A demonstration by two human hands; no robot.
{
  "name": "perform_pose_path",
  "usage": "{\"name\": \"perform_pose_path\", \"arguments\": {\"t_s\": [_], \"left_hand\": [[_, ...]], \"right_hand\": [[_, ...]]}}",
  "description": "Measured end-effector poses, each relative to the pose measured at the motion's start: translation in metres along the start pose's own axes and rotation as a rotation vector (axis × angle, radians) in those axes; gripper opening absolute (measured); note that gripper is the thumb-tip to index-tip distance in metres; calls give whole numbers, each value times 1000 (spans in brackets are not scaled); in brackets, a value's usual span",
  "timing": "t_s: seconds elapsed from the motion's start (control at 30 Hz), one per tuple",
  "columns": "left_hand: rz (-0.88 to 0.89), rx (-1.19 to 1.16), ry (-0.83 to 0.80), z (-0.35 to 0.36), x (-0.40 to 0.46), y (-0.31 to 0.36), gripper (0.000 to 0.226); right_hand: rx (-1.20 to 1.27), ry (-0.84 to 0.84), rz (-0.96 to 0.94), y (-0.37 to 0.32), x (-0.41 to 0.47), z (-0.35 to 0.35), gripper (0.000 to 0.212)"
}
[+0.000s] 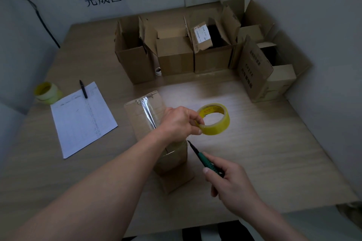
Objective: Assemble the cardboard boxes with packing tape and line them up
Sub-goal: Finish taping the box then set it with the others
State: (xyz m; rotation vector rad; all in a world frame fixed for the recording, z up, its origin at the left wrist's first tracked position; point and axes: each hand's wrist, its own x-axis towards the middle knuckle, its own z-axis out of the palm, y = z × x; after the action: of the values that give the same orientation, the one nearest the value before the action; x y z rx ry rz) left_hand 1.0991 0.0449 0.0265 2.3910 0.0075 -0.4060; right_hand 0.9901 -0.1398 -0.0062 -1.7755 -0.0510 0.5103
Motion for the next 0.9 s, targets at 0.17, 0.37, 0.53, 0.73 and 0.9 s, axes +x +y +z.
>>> {"name": "perform_pose_path", "arguments": {"t_s": [0.17, 0.37, 0.53, 0.73, 0.9], "left_hand": [[-25, -104, 37, 1, 3, 2, 21], [-40, -86, 63, 1, 0, -2, 23], [-33, -82, 69, -1, -3, -2, 21], [8, -43, 14, -5, -7, 6, 25], [34, 36, -44, -13, -10, 11, 31]], "right_hand": [[-292, 44, -27, 31, 15, 3, 29], [-965, 202, 159, 82, 28, -47, 56], [-850, 513, -223, 37, 45, -54, 60], [-1031, 154, -467, -54, 73, -29, 57], [-857, 16, -229, -65, 85, -29, 58]]}}
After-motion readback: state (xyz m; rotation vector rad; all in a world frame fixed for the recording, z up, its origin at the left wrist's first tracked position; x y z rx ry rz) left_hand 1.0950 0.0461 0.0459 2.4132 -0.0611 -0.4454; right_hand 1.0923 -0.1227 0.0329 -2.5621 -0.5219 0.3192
